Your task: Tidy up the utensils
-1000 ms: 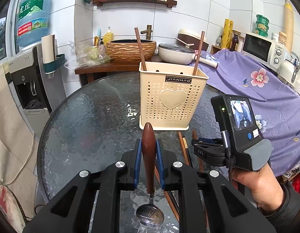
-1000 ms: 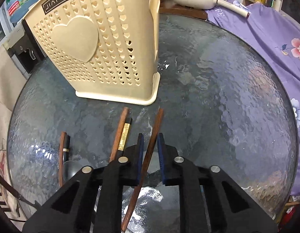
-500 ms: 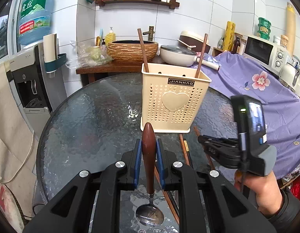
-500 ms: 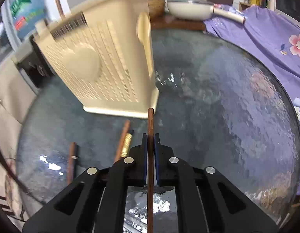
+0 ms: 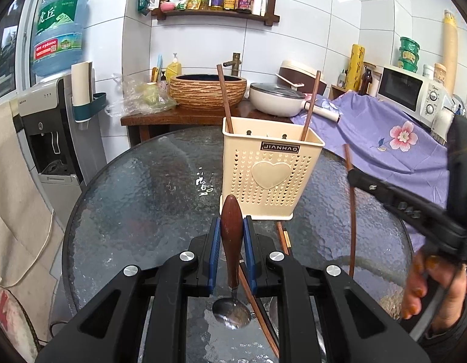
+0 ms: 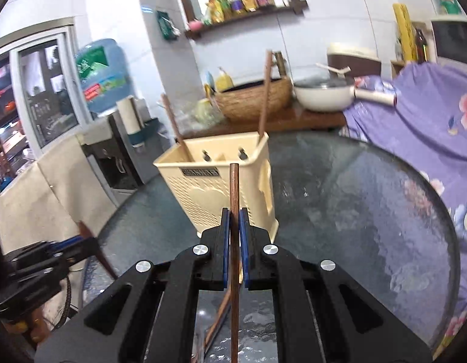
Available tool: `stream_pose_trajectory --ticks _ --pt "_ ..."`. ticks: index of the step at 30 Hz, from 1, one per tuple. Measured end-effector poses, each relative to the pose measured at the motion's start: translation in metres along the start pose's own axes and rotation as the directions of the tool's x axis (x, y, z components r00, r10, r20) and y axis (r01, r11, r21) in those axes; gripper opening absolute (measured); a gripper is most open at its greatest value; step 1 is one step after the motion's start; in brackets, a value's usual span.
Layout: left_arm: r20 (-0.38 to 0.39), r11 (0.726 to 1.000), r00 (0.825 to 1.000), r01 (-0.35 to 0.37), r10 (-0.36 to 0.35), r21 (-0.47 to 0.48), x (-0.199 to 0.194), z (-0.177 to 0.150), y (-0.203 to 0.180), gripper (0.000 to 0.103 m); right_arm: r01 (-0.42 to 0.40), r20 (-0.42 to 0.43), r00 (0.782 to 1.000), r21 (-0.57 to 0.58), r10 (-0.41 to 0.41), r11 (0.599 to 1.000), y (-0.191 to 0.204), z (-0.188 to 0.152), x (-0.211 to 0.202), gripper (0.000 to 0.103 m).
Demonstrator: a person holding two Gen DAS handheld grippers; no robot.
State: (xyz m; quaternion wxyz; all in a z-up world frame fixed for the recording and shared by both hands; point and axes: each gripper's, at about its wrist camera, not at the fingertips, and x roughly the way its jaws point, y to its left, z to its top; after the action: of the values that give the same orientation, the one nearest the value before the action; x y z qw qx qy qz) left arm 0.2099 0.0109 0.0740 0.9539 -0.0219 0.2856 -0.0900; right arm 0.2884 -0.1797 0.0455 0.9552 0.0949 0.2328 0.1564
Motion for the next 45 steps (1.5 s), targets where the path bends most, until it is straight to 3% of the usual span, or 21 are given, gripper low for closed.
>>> stream_pose_trajectory --ticks 18,28,37,45 --pt "0.05 0.999 0.998 0.036 -0.037 0.014 -0.015 0.023 -0.004 0.015 -0.112 0.043 0.992 -0.087 0.116 0.99 0.019 0.026 -0.056 0.007" --pt "0.136 0.996 0.987 0.086 -0.089 0.026 -0.031 0.087 -0.015 0.015 -0.141 0.109 0.982 -0.122 0.155 0.982 0.038 0.081 -0.071 0.007" --pt "0.206 0.988 0.971 0.136 -0.12 -0.069 -0.019 0.169 -0.013 0.015 -0.057 0.263 0.96 -0.135 0.091 0.989 0.048 0.161 -0.069 0.007" --pt "0.232 0.992 0.973 0.028 0.001 -0.122 0.031 0.195 -0.01 0.015 0.073 0.361 0.932 -0.175 -0.005 0.982 0.058 0.189 -0.032 0.007"
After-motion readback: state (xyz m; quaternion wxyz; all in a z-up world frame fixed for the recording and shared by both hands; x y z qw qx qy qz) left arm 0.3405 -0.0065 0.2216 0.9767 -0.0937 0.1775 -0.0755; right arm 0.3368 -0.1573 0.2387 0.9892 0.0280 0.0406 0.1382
